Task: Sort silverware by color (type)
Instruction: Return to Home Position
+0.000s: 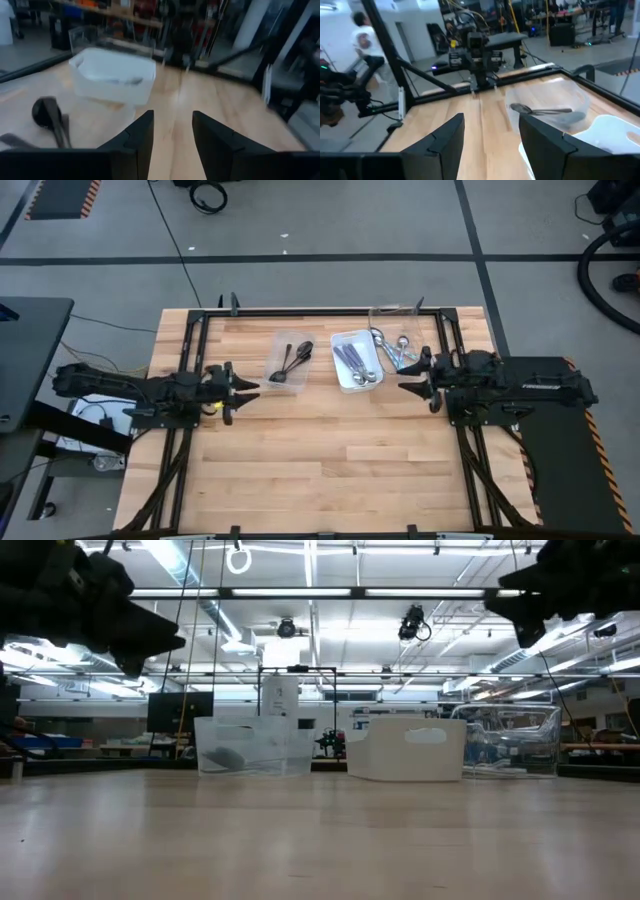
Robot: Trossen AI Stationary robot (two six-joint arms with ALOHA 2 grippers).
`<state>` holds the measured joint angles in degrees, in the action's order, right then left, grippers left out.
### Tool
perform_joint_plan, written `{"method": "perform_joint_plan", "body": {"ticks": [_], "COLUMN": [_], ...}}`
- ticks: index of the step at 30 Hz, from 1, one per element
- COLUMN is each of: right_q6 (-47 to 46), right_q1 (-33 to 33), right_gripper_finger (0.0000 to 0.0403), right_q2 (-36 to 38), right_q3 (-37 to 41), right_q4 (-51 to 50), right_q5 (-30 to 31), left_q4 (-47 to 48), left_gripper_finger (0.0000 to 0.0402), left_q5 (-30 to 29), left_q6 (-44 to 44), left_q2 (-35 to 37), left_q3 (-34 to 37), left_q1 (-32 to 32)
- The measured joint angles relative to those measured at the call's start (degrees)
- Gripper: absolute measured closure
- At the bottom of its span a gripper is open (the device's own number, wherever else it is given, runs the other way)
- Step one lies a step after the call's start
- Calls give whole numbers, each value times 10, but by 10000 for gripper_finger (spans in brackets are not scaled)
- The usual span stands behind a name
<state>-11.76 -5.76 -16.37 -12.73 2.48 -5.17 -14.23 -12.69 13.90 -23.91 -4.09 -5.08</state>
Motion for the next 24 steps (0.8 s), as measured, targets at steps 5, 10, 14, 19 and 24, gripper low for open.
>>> {"method": "perform_joint_plan", "body": {"ticks": [5,10,14,19,24], "right_q6": [-10,-10,-53,-33,-32], "right_q1": [1,1,1,1,1], "right_gripper_finger": [204,204,204,204,204], "right_q2": [75,131,159,162,155], "right_q3": [2,1,1,1,1], "right_q4": [-41,-85,-117,-183,-220], "right_q5": [-19,-19,30,40,35], "left_q4": [-25,-9,-15,-27,-26], "left_gripper_finger": [260,260,260,260,260], "left_q5": [-1,18,53,47,30], "left_q6": [1,-57,-122,-147,-175], "left_q2": [60,102,130,139,138], "left_q3": [35,36,36,36,36], "left_q1": [-11,-34,-54,-64,-60]}}
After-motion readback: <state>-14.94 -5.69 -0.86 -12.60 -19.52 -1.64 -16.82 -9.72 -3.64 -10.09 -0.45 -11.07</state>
